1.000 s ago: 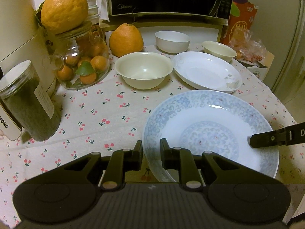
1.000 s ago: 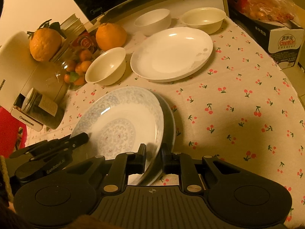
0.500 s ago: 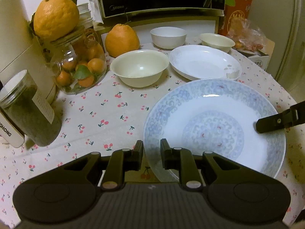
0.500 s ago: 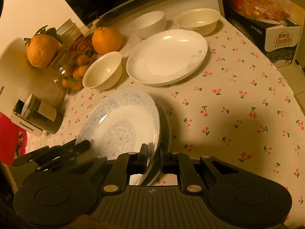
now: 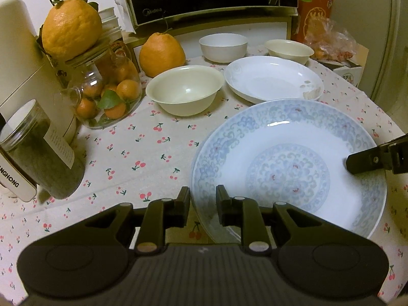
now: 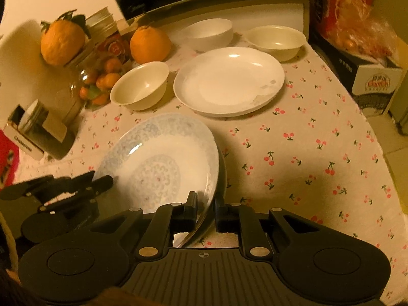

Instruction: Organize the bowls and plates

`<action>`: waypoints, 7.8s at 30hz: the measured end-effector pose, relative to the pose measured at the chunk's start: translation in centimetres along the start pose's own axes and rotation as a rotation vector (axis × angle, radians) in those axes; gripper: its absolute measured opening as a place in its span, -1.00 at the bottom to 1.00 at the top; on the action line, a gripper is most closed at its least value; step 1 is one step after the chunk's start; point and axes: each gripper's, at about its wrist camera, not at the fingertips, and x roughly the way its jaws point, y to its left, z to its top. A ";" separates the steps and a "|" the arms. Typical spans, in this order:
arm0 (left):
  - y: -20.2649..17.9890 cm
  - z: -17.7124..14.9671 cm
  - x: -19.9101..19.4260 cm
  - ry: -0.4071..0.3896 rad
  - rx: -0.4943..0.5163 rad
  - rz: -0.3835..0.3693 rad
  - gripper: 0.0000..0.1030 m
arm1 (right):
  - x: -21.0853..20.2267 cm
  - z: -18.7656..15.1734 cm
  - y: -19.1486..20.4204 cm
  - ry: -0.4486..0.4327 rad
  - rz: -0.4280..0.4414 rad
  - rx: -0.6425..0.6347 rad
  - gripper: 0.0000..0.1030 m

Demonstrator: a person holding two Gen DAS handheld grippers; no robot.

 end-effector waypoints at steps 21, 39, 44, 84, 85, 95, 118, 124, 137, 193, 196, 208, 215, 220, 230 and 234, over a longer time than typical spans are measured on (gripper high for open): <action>0.2 0.1 0.0 0.008 -0.012 -0.015 -0.56 | 0.3 -0.8 2.7 0.044 -0.107 -0.256 -0.53; 1.0 1.7 -0.7 0.052 -0.101 -0.114 0.69 | -1.0 1.8 -1.1 0.030 0.075 -0.044 0.74; 1.5 2.6 -0.4 0.087 -0.160 -0.141 0.87 | -0.6 3.1 -3.2 0.017 0.064 0.039 0.78; -2.1 17.5 12.9 0.002 -0.021 -0.270 -0.03 | 7.5 9.2 -15.0 -0.177 0.245 0.511 0.73; -2.1 17.7 13.1 0.008 -0.018 -0.264 -0.03 | 7.7 9.2 -15.0 -0.177 0.247 0.511 0.70; -1.7 17.5 15.2 0.071 -0.023 -0.226 -0.22 | 8.9 9.5 -14.9 -0.160 0.260 0.505 -0.14; -1.5 17.4 14.9 0.066 -0.020 -0.235 -0.68 | 9.3 9.2 -14.9 -0.149 0.221 0.506 -0.68; -1.4 17.6 13.9 0.051 -0.032 -0.246 -0.68 | 8.5 9.2 -15.2 -0.160 0.242 0.525 -0.68; -0.8 17.3 9.4 0.024 -0.043 -0.225 -0.68 | 4.5 9.2 -13.8 -0.186 0.262 0.499 -0.68; 1.9 2.3 -0.5 0.033 -0.240 -0.135 -0.68 | 0.4 0.8 -4.9 -0.024 0.169 0.214 -0.68; 1.7 2.1 -0.5 0.037 -0.227 -0.131 -0.68 | 0.4 0.7 -4.6 -0.028 0.154 0.195 -0.68; 1.2 1.8 -0.4 0.046 -0.183 -0.102 -0.68 | 0.6 0.5 -3.7 -0.018 0.117 0.139 -0.68; 0.5 1.8 -0.5 0.042 -0.143 -0.072 -0.68 | 0.6 0.5 -3.4 -0.024 0.097 0.117 -0.68; 0.2 1.7 -0.4 0.037 -0.120 -0.058 -0.68 | 0.5 0.5 -3.4 -0.032 0.087 0.107 -0.68; 0.0 1.6 0.1 0.049 -0.124 -0.073 -0.67 | 0.4 0.7 -3.0 -0.054 0.053 0.059 -0.68; -0.2 1.5 0.1 0.046 -0.110 -0.069 -0.67 | 0.4 0.7 -2.9 -0.064 0.042 0.044 -0.69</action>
